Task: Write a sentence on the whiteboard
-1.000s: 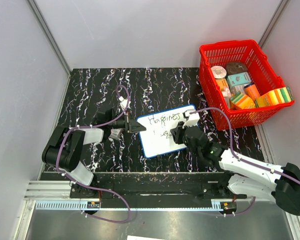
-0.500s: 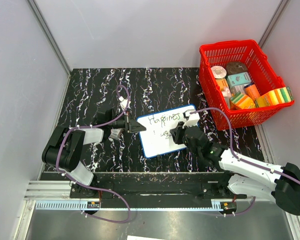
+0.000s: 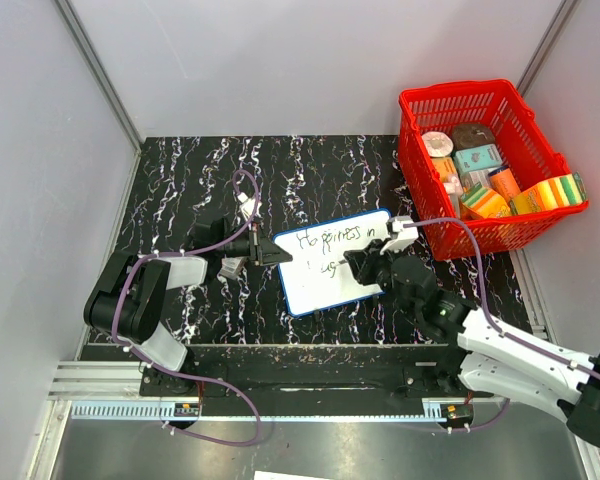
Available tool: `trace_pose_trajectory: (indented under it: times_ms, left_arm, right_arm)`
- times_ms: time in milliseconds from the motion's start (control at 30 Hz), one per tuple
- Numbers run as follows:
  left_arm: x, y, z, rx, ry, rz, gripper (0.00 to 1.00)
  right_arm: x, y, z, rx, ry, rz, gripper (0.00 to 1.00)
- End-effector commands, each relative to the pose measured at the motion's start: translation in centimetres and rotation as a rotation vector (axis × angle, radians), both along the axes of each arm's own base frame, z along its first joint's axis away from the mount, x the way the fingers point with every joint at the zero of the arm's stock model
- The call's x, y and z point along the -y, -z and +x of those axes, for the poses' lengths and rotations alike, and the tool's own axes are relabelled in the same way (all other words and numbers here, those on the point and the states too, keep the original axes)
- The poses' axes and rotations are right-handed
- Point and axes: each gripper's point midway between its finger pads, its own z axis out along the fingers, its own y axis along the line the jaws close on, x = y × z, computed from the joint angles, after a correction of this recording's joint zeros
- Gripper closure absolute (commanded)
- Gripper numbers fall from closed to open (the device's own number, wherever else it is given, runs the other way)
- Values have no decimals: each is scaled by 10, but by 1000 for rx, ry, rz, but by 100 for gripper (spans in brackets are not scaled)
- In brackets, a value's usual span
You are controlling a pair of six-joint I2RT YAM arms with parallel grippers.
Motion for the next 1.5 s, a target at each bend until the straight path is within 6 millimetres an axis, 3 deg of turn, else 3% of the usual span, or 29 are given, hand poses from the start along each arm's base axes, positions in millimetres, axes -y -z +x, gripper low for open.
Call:
trace_pose_trajectory:
  times_ms: [0,500,833,1200,1467]
  left_arm:
    - [-4,12,18,105,-73,80,100]
    - [-4,12,18,108,-73,81,100]
    - [-4,13,18,109,-75,82,100]
    - [-4,11,19,110,-75,80,100]
    - [-4,12,19,107,-73,82,100]
  right_arm:
    - [6,-29,3,66,30,75,100]
    - [9,-37,8,82,-31,46,100]
    - [27,-38,20,82,-10,46,100]
    - [34,-26,23,57,8,7,100]
    - [25,-21,34,48,2,-11,100]
